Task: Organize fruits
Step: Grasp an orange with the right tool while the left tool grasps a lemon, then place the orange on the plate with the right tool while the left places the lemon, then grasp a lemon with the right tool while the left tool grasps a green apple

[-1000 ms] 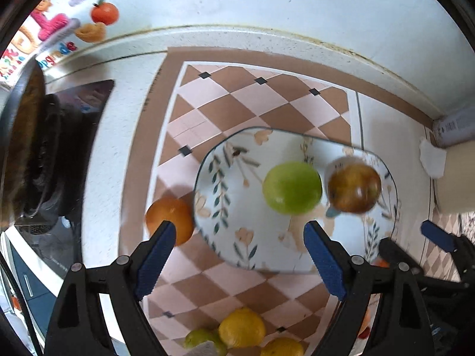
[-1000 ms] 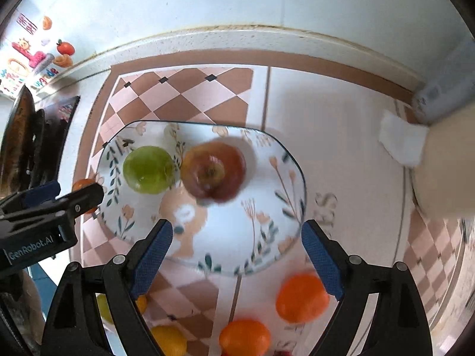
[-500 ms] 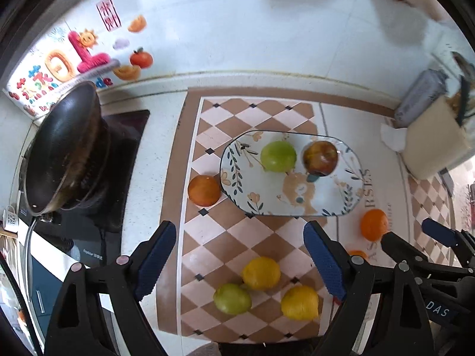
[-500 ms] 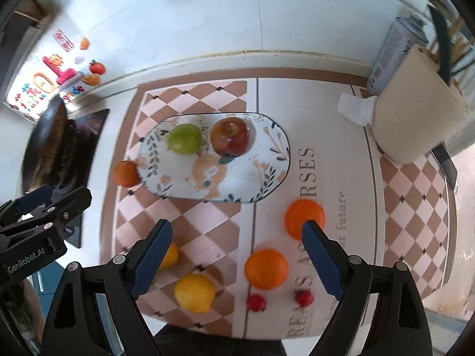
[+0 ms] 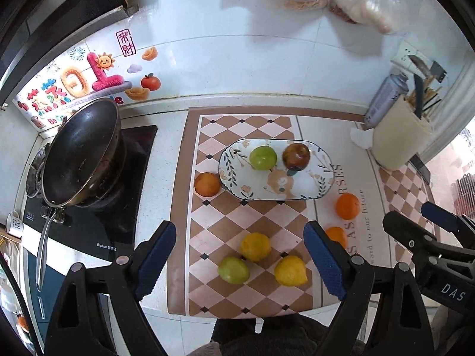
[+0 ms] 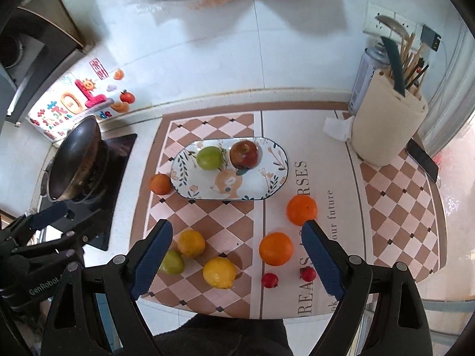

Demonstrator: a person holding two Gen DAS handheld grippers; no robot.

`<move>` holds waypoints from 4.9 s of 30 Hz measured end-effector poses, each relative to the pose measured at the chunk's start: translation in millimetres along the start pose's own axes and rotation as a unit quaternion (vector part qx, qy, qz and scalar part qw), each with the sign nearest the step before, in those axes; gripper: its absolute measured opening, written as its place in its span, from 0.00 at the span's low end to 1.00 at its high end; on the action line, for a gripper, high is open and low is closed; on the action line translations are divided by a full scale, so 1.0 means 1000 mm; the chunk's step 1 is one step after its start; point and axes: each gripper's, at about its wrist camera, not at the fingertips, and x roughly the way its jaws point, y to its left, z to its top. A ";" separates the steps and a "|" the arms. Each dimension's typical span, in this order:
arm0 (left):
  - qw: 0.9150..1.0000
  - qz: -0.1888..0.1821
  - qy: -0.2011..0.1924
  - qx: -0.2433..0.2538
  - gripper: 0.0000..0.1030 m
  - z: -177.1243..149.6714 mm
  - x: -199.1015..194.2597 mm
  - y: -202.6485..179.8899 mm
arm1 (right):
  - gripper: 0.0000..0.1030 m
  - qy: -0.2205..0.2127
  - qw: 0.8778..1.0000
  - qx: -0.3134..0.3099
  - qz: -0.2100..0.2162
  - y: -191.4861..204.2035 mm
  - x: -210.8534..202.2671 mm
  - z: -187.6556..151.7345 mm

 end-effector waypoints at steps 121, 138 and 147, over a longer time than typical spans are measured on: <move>0.997 0.004 0.079 -0.014 0.83 0.029 0.084 0.010 | 0.91 0.072 0.997 0.014 -0.021 -0.023 0.112 0.019; 1.000 -0.020 0.020 -0.005 0.83 0.000 -0.011 0.006 | 0.91 0.001 1.000 0.011 -0.014 -0.003 -0.008 -0.006; 1.000 -0.018 -0.002 -0.006 0.83 -0.001 -0.029 0.010 | 0.90 -0.012 1.000 0.012 -0.009 -0.001 -0.028 -0.008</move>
